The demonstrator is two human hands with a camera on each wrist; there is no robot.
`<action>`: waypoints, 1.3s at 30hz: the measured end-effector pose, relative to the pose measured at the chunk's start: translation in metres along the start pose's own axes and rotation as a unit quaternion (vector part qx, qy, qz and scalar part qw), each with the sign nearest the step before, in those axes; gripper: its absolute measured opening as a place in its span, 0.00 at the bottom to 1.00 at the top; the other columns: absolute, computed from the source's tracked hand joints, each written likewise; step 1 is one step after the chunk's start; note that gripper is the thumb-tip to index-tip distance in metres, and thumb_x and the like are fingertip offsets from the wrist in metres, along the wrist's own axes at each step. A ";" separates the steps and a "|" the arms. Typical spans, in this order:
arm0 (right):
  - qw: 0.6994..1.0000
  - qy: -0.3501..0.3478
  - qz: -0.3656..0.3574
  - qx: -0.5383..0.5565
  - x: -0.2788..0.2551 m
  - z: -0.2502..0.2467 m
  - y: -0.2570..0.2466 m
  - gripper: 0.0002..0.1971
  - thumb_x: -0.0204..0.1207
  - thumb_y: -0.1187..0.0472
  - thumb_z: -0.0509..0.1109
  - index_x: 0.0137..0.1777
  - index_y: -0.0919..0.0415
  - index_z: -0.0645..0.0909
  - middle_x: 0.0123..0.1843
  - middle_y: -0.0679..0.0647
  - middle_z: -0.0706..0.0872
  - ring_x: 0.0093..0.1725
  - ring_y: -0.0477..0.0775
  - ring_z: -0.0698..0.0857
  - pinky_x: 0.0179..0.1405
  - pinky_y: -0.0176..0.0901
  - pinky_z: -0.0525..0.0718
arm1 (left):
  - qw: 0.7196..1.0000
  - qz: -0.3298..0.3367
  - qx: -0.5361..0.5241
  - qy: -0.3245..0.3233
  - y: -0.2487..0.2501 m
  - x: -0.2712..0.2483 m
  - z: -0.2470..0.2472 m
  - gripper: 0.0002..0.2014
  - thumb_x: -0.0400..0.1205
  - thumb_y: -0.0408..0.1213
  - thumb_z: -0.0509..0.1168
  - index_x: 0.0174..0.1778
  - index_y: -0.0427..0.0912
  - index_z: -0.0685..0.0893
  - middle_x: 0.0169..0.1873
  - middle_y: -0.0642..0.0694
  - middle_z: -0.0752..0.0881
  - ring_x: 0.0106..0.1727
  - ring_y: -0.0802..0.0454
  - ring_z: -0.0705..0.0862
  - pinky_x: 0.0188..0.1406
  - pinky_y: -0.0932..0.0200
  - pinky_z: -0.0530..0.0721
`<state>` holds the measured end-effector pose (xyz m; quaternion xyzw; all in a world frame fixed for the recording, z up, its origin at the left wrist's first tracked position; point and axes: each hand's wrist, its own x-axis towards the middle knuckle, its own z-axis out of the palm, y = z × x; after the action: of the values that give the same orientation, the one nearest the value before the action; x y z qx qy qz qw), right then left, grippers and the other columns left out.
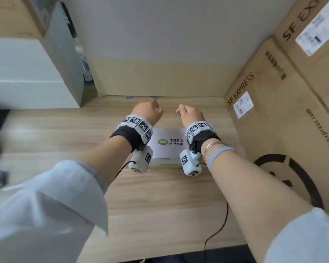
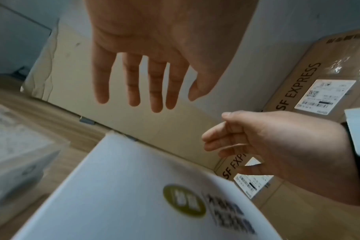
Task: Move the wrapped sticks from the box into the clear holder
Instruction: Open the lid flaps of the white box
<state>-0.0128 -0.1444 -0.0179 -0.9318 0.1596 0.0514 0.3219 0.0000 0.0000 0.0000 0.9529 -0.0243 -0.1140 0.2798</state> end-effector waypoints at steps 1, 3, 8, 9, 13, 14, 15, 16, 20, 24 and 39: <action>1.000 -0.010 0.014 -0.002 0.000 0.002 0.005 0.21 0.81 0.50 0.51 0.49 0.51 0.87 0.54 0.57 0.90 0.59 0.63 0.82 0.64 0.54 0.79 | 1.000 -0.009 0.014 -0.022 -0.003 -0.001 0.004 0.16 0.79 0.44 0.56 0.58 0.44 0.82 0.56 0.41 0.87 0.57 0.40 0.83 0.53 0.55 0.79; 0.999 -0.018 0.029 -0.007 -0.002 0.009 0.016 0.21 0.81 0.51 0.50 0.50 0.52 0.87 0.53 0.58 0.90 0.60 0.64 0.81 0.64 0.54 0.79 | 0.998 -0.016 0.035 -0.051 -0.009 0.000 0.018 0.17 0.80 0.45 0.56 0.61 0.44 0.81 0.60 0.40 0.84 0.60 0.40 0.81 0.58 0.52 0.79; 0.999 -0.036 0.016 -0.034 -0.006 0.017 0.032 0.23 0.84 0.55 0.49 0.54 0.62 0.86 0.54 0.63 0.89 0.57 0.66 0.83 0.57 0.48 0.79 | 0.988 -0.030 0.054 -0.139 -0.014 -0.004 0.040 0.21 0.78 0.46 0.63 0.68 0.47 0.76 0.66 0.41 0.76 0.64 0.40 0.79 0.62 0.49 0.81; 0.999 -0.036 0.012 -0.035 -0.005 0.017 0.032 0.23 0.85 0.55 0.50 0.55 0.63 0.86 0.55 0.64 0.89 0.57 0.66 0.83 0.56 0.47 0.79 | 0.985 -0.028 0.061 -0.158 -0.013 -0.004 0.043 0.23 0.77 0.46 0.64 0.69 0.48 0.74 0.67 0.42 0.76 0.65 0.40 0.78 0.63 0.48 0.80; 0.999 -0.034 0.008 -0.031 0.001 0.018 0.028 0.23 0.85 0.54 0.50 0.55 0.63 0.86 0.54 0.65 0.89 0.56 0.65 0.84 0.53 0.46 0.79 | 0.979 0.015 0.063 -0.194 -0.009 -0.004 0.046 0.34 0.72 0.46 0.72 0.72 0.52 0.67 0.68 0.42 0.74 0.69 0.38 0.72 0.68 0.43 0.75; 0.999 -0.029 0.012 -0.030 0.004 0.017 0.027 0.23 0.85 0.53 0.50 0.55 0.64 0.86 0.54 0.65 0.89 0.55 0.65 0.84 0.53 0.46 0.80 | 0.978 0.028 0.062 -0.198 -0.010 -0.004 0.044 0.36 0.70 0.46 0.75 0.72 0.53 0.67 0.69 0.42 0.73 0.70 0.38 0.71 0.69 0.42 0.74; 0.999 -0.023 0.017 -0.029 0.005 0.015 0.026 0.23 0.84 0.53 0.50 0.55 0.64 0.86 0.54 0.65 0.88 0.55 0.65 0.84 0.52 0.47 0.80 | 0.975 0.041 0.071 -0.204 -0.011 -0.003 0.042 0.38 0.68 0.46 0.76 0.72 0.54 0.67 0.69 0.42 0.71 0.71 0.38 0.69 0.70 0.42 0.73; 0.999 -0.017 0.021 -0.027 0.007 0.014 0.026 0.23 0.84 0.52 0.50 0.55 0.64 0.85 0.53 0.65 0.88 0.55 0.66 0.84 0.52 0.47 0.80 | 0.972 0.053 0.090 -0.211 -0.011 -0.003 0.041 0.40 0.66 0.46 0.78 0.72 0.54 0.67 0.70 0.43 0.70 0.72 0.38 0.67 0.70 0.42 0.72; 0.999 -0.013 0.031 -0.024 0.009 0.011 0.031 0.23 0.84 0.52 0.51 0.55 0.64 0.85 0.55 0.66 0.88 0.56 0.66 0.83 0.55 0.48 0.81 | 0.943 0.099 0.201 -0.245 -0.010 -0.006 0.040 0.52 0.61 0.51 0.80 0.77 0.59 0.58 0.73 0.44 0.61 0.74 0.37 0.62 0.71 0.42 0.70; 0.999 0.004 0.035 0.011 0.006 0.005 0.038 0.21 0.84 0.54 0.52 0.54 0.65 0.86 0.56 0.64 0.89 0.57 0.64 0.84 0.54 0.46 0.79 | 0.919 0.122 0.264 -0.265 -0.006 -0.010 0.041 0.56 0.62 0.55 0.78 0.80 0.60 0.49 0.73 0.42 0.58 0.72 0.37 0.62 0.68 0.41 0.73; 0.984 0.019 0.152 0.091 -0.002 0.005 0.057 0.16 0.83 0.54 0.56 0.66 0.57 0.75 0.61 0.62 0.85 0.51 0.63 0.85 0.47 0.46 0.80 | 0.996 0.068 -0.002 -0.061 0.014 0.028 -0.017 0.21 0.82 0.48 0.59 0.69 0.46 0.75 0.70 0.40 0.76 0.62 0.41 0.81 0.62 0.52 0.79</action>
<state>-0.0338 -0.1828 -0.0545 -0.8643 0.3093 0.0668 0.3910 0.0318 -0.0062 0.0161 0.9397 -0.1056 -0.1530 0.2870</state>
